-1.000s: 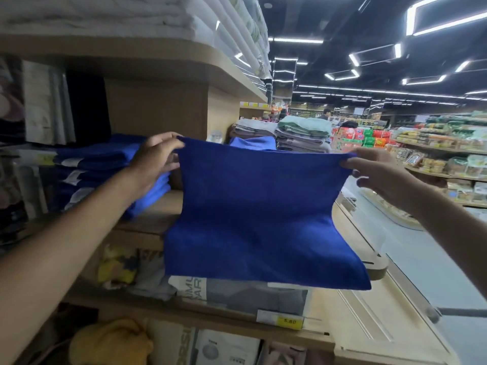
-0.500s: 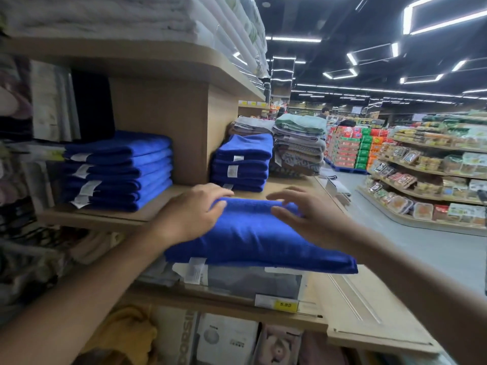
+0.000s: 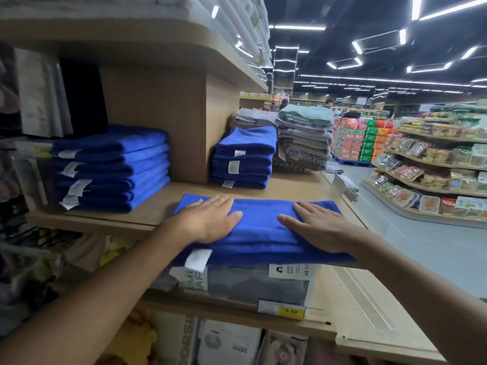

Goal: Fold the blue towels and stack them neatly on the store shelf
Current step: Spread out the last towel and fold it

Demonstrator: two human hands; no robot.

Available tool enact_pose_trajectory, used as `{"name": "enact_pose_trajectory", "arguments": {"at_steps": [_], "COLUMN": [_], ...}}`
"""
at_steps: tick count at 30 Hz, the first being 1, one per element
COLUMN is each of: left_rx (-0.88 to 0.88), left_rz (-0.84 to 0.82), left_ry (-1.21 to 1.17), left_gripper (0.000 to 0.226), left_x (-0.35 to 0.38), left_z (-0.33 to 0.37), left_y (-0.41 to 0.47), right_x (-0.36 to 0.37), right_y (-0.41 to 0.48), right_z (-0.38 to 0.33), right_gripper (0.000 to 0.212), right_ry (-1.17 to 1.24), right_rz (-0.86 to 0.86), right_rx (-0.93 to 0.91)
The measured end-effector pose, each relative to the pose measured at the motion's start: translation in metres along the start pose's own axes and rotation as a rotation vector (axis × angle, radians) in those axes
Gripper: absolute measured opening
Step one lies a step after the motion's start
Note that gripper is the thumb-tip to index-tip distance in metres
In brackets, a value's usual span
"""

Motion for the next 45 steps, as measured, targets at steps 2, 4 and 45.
{"name": "enact_pose_trajectory", "arguments": {"at_steps": [2, 4, 45], "left_rx": [0.002, 0.003, -0.177], "left_rz": [-0.053, -0.077, 0.75], "left_ry": [-0.005, -0.014, -0.922], "left_gripper": [0.07, 0.07, 0.029], "left_x": [-0.008, -0.011, -0.025], "left_z": [-0.006, -0.012, -0.057], "left_y": [0.026, 0.045, -0.003], "right_x": [-0.006, -0.007, -0.114], "right_y": [0.024, 0.041, 0.043], "right_z": [0.001, 0.002, -0.165], "right_gripper": [0.089, 0.087, 0.024], "right_ry": [-0.007, -0.015, 0.889], "right_rz": [-0.021, -0.021, -0.341], "right_rx": [0.024, 0.029, -0.012]}}
Point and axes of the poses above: each hand's wrist, its own y-axis towards the middle knuckle, its own x-axis out of the palm, z = x × y, the point moved 2 cm from there along y, towards the middle knuckle, and after that the axes turned 15 degrees about x, right-handed, at the moved point
